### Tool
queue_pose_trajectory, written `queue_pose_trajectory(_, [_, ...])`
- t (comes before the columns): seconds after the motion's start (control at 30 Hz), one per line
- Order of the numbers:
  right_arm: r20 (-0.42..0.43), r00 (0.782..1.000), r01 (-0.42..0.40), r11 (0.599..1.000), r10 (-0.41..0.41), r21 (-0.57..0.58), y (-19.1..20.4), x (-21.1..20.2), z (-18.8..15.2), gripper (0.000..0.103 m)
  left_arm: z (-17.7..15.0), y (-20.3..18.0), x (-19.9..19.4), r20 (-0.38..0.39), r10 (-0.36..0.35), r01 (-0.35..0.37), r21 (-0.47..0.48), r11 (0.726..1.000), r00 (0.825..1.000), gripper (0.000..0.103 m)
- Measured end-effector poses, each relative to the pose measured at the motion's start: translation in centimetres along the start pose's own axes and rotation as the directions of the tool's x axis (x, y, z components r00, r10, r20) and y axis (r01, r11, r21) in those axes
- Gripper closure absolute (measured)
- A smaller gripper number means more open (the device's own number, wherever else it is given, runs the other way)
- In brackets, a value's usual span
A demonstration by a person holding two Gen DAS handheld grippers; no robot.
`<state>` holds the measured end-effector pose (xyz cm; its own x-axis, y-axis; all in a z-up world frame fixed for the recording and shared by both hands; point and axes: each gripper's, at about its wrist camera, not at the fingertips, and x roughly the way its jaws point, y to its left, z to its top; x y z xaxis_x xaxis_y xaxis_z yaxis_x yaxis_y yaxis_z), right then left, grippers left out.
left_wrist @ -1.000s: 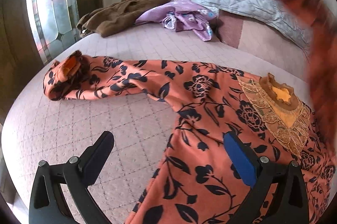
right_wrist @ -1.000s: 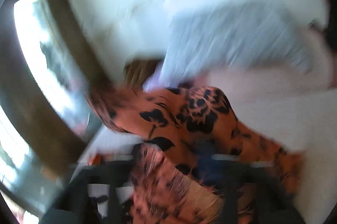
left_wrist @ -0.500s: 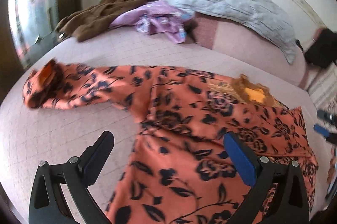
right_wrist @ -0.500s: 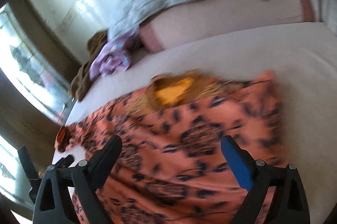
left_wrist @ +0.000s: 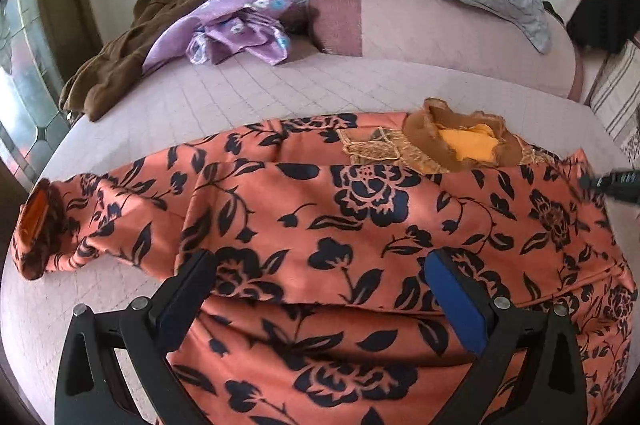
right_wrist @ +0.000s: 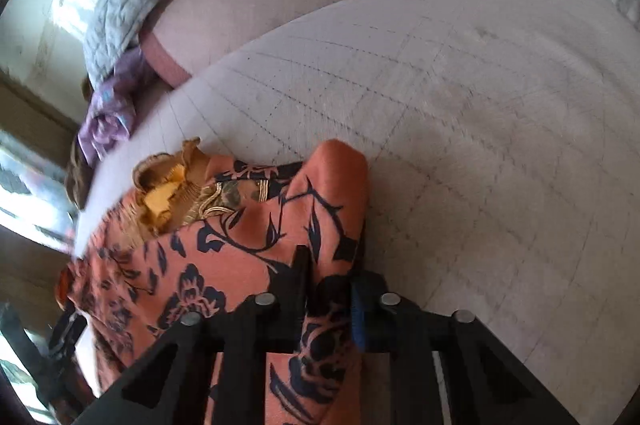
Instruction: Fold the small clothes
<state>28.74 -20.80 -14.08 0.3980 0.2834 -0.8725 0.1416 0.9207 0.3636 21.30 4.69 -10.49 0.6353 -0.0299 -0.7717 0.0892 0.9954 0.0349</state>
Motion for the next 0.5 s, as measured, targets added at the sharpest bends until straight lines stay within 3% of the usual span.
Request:
queue_pose_trajectory(0.07, [0.068, 0.998, 0.016, 1.0, -0.015, -0.011, -0.9, -2.0, 0.4, 0.096, 0.3, -0.5, -0.6, 0.039, -0.009, 0.009, 0.005, 1.0, 0.999, 0.0])
queue_pose_trajectory(0.13, [0.138, 0.986, 0.087, 0.994, -0.094, 0.059, -3.5, -3.6, 1.4, 0.1, 0.5, -1.3, -0.4, 0.049, -0.016, 0.015, 0.011, 1.0, 0.999, 0.0])
queue_pose_trajectory(0.2, [0.104, 0.985, 0.121, 0.983, -0.136, 0.137, -6.2, -3.2, 1.8, 0.095, 0.3, -2.3, 1.1, 0.006, -0.017, 0.017, 0.029, 0.999, 1.0, 0.0])
queue_pose_trajectory(0.27, [0.084, 0.992, 0.07, 0.972, -0.091, 0.223, -8.0, -3.2, 0.9, 0.095, -0.1, -2.8, 2.2, -0.037, -0.004, 0.006, 0.05, 0.999, 0.999, 0.0])
queue_pose_trajectory(0.33, [0.133, 0.991, -0.01, 0.965, -0.026, 0.262, -8.1, -4.6, -0.7, 0.092, -0.7, -2.9, 2.0, -0.034, -0.003, 0.005, 0.059, 0.998, 0.999, 0.0])
queue_pose_trajectory(0.4, [0.152, 0.987, -0.081, 0.962, 0.042, 0.261, -7.3, -5.9, -2.9, 0.044, -0.9, -2.6, 0.7, -0.005, -0.016, 0.016, 0.05, 0.999, 1.0, 0.0])
queue_pose_trajectory(0.43, [0.145, 0.988, -0.096, 0.962, 0.06, 0.254, -6.5, -6.2, -4.0, 0.0, -0.9, -2.4, 0.1, 0.006, -0.019, 0.019, 0.047, 0.999, 1.0, 0.0])
queue_pose_trajectory(0.5, [0.134, 0.987, -0.123, 0.964, 0.093, 0.237, -5.0, -6.5, -5.7, 0.0, -0.9, -2.0, -0.8, 0.023, -0.018, 0.017, 0.043, 0.999, 1.0, 0.0])
